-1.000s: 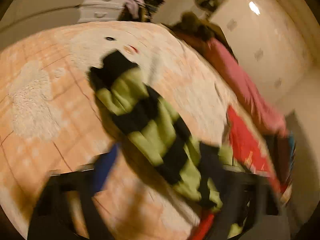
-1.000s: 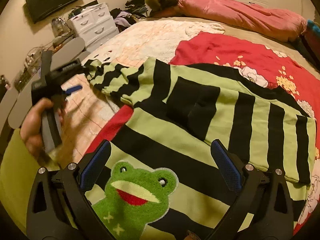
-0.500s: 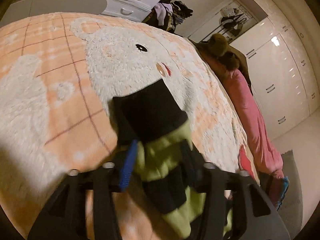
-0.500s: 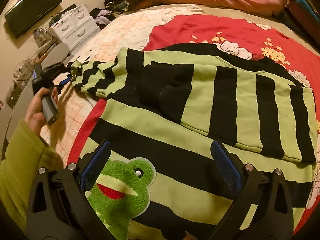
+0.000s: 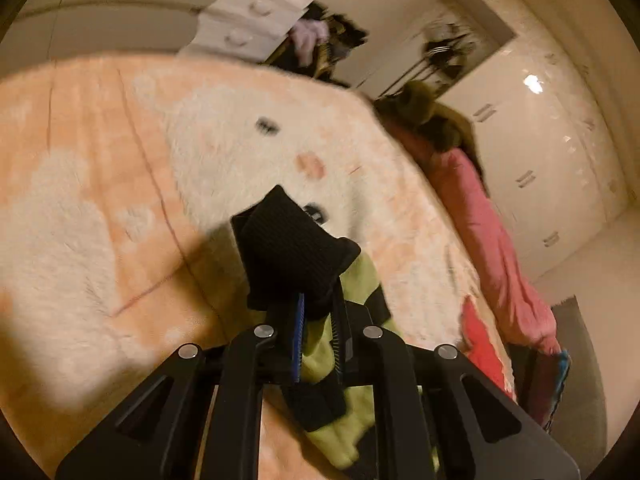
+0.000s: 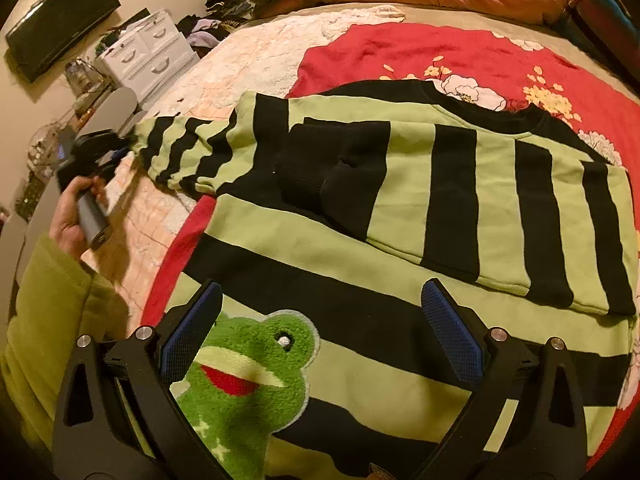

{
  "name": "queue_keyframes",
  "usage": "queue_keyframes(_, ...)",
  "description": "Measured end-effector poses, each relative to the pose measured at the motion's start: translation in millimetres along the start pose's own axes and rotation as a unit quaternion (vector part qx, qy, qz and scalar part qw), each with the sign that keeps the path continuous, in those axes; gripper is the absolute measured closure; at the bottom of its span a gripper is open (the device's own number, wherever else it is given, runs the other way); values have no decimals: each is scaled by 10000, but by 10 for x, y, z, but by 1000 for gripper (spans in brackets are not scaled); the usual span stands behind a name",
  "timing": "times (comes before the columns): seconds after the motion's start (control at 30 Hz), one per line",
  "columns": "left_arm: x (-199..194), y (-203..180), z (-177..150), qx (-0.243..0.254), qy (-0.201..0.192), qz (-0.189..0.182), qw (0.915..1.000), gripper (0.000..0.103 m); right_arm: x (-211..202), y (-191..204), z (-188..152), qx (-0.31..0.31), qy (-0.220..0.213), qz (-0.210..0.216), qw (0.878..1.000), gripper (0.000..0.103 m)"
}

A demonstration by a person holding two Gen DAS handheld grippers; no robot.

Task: Fold small clothes

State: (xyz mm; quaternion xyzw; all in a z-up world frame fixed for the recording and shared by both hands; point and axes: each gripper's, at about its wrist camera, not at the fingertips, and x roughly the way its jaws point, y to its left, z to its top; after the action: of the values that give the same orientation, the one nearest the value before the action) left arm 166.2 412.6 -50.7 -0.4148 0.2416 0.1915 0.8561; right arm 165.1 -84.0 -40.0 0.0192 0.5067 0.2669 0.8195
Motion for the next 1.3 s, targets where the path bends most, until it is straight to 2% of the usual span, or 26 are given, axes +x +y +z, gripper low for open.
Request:
queue_keyframes(0.13,-445,-155,73,399,-173,248,9987,92,-41,8,-10,32,-61,78,9999,9)
queue_keyframes(0.2,-471,-128,92,465,-118,399,9980,89,-46,5,-20,66,-60,117,9999,9)
queue_keyframes(0.23,-393,-61,97,407,-50,586,9974,84,-47,5,-32,83,-63,142,9998,9)
queue_keyframes(0.3,-138,108,77,264,184,678,9972,78,-31,9,-59,106,-3,160,9998,9)
queue_keyframes(0.37,104,298,0,24,465,810,9956,66,-26,24,-74,103,36,177,9998,9)
queue_keyframes(0.43,124,441,-91,-247,424,651,9967,62,-40,48,-82,46,19,128,9999,9)
queue_keyframes(0.47,55,494,-124,-397,326,585,9970,48,-44,54,-81,29,8,105,9999,9)
queue_keyframes(0.5,16,528,-140,-508,330,634,9961,41,-40,59,-73,28,-7,87,10000,9)
queue_keyframes(0.57,-49,587,-148,-748,301,416,9959,34,-23,73,-69,38,-26,75,10000,9)
queue_keyframes(0.63,-39,600,-141,-766,291,316,9961,28,19,109,-84,2,-7,43,10000,9)
queue_keyframes(0.77,117,490,-152,-588,268,448,9969,20,39,221,-132,-156,51,33,9999,9)
queue_keyframes(0.8,155,455,-152,-522,209,493,9972,21,24,255,-134,-208,24,30,9998,9)
queue_keyframes(0.83,187,429,-152,-487,153,513,9974,36,3,298,-132,-271,-20,44,9996,9)
queue_keyframes(0.87,217,418,-140,-482,129,445,9978,67,-13,336,-134,-314,-42,69,9995,9)
queue_keyframes(0.9,245,409,-133,-497,144,399,9979,72,-21,372,-135,-359,-46,106,9993,9)
queue_keyframes(0.97,217,386,-128,-435,67,367,9984,77,-34,466,-147,-477,-32,197,9987,9)
queue_keyframes(1.07,-7,279,-135,-311,-115,216,9992,78,-35,553,-170,-605,14,321,9976,9)
queue_keyframes(1.13,-235,103,-154,-69,-243,132,9996,78,-47,546,-174,-592,4,333,9977,9)
queue_keyframes(1.3,-761,-501,-307,531,-413,-347,9971,78,-140,359,-150,-370,-120,266,9989,9)
